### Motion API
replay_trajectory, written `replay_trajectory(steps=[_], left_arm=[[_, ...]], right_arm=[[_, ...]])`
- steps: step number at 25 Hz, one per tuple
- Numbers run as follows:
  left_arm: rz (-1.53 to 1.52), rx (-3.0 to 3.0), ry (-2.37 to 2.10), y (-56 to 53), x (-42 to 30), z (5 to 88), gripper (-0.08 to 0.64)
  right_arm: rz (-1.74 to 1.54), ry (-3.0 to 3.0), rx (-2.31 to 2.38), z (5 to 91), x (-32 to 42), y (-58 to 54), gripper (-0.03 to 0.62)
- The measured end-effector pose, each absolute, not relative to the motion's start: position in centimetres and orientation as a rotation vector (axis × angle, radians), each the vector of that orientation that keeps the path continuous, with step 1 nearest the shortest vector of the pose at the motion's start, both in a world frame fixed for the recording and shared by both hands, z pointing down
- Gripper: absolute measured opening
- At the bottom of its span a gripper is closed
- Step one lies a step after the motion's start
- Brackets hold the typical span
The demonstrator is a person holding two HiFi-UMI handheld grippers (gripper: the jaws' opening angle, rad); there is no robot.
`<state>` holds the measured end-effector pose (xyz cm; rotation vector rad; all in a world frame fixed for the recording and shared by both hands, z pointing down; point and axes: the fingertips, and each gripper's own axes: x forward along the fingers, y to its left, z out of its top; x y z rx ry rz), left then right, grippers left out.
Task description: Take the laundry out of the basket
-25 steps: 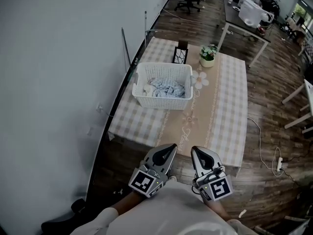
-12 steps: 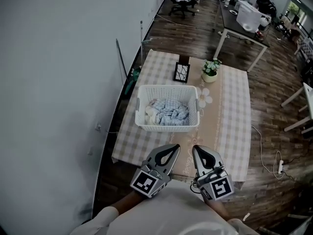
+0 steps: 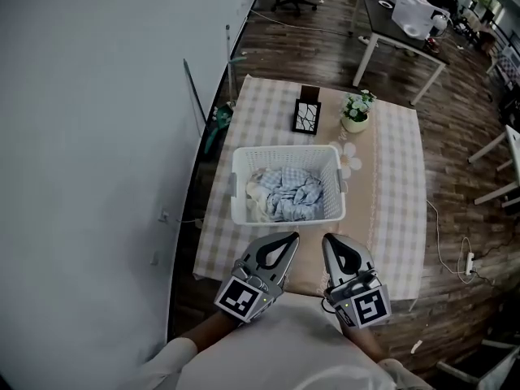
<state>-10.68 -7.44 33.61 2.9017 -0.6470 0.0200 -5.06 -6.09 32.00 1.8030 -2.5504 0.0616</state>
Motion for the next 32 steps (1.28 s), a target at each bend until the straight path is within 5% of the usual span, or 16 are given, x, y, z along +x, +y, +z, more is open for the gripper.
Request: replay_trajectory(steps=[17, 21, 25, 28, 32], left_arm=[[0.214, 3.112, -0.404, -15.5, -8.9, 35.5, 0.008], [0.619, 3.301, -0.21, -17.5, -7.9, 37.3, 0.115], [0.966, 3.371, -0.036, -19.0, -6.9, 40.9, 0.182], [1.263, 3.3, 0.15, -20.2, -6.4, 45.7, 0.257], [1.542, 3.149, 0.304, -22.1, -6.0, 52.4, 0.267]], right_arm=[[0.064, -2.371, 1.496, 36.6, -3.8, -13.5, 0.025], [0.109, -2.33, 1.399, 37.2, -3.4, -16.0, 0.034], [0.047, -2.295, 1.215, 39.6, -3.7, -18.9, 0.212], [-0.025, -2.217, 0.972, 43.5, -4.0, -20.9, 0.232], [0.026, -2.094, 0.716, 50.2, -4.5, -23.1, 0.29]])
